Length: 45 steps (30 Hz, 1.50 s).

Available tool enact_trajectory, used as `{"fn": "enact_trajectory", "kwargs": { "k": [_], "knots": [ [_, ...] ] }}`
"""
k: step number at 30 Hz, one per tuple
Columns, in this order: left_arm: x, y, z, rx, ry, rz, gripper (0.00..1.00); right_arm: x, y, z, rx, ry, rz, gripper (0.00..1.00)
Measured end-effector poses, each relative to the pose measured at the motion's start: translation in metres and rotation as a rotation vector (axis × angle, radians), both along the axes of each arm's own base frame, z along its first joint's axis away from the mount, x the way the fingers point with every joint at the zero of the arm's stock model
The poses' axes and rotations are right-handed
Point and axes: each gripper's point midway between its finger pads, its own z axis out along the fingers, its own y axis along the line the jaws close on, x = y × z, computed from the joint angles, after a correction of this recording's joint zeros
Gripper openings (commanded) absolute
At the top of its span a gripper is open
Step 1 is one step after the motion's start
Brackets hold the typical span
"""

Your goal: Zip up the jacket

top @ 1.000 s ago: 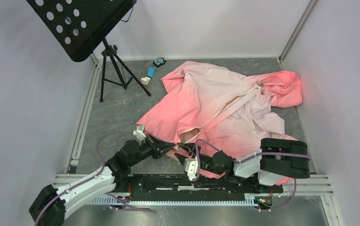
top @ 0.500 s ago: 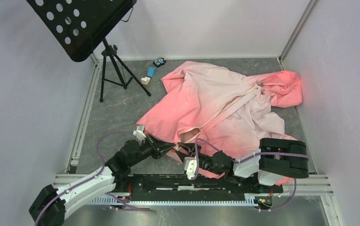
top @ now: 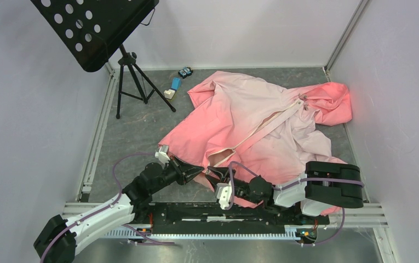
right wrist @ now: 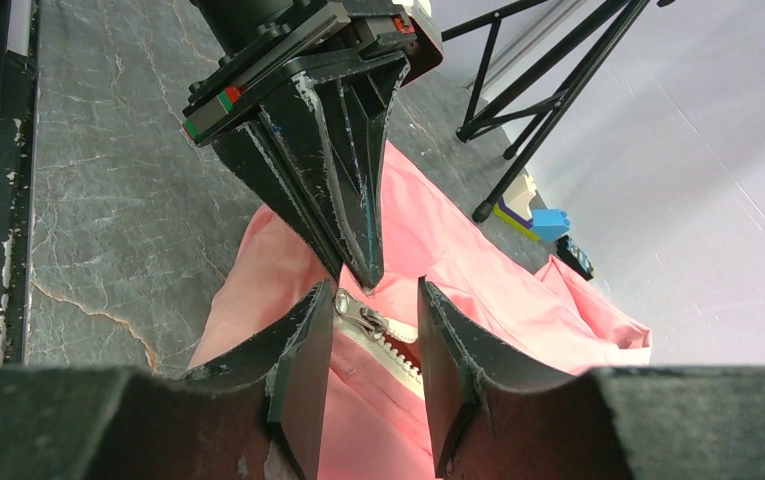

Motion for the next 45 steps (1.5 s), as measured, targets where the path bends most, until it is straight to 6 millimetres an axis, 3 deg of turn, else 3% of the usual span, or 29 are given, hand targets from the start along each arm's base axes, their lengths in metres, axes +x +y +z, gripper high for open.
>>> {"fn": "enact_trajectory", "kwargs": {
  "k": [11, 35, 42, 45],
  "knots": [
    [0.0, 0.0, -0.0014, 0.004, 0.004, 0.0, 0.02, -0.0001, 0.0002, 0.0006, 0.006, 0.007, 0.0, 0.47],
    [-0.0002, 0.0001, -0.0003, 0.001, 0.001, -0.001, 0.02, 0.0022, -0.0001, -0.0055, -0.005, 0.018, -0.015, 0.27],
    [-0.0004, 0.0002, 0.0002, 0.0, 0.0, -0.001, 0.02, 0.0029, 0.0036, -0.0047, 0.002, 0.028, -0.016, 0.13],
    [-0.0004, 0.0002, 0.0003, -0.001, 0.0, -0.001, 0.02, 0.0034, 0.0041, -0.0038, 0.008, 0.035, -0.02, 0.0]
  ]
}}
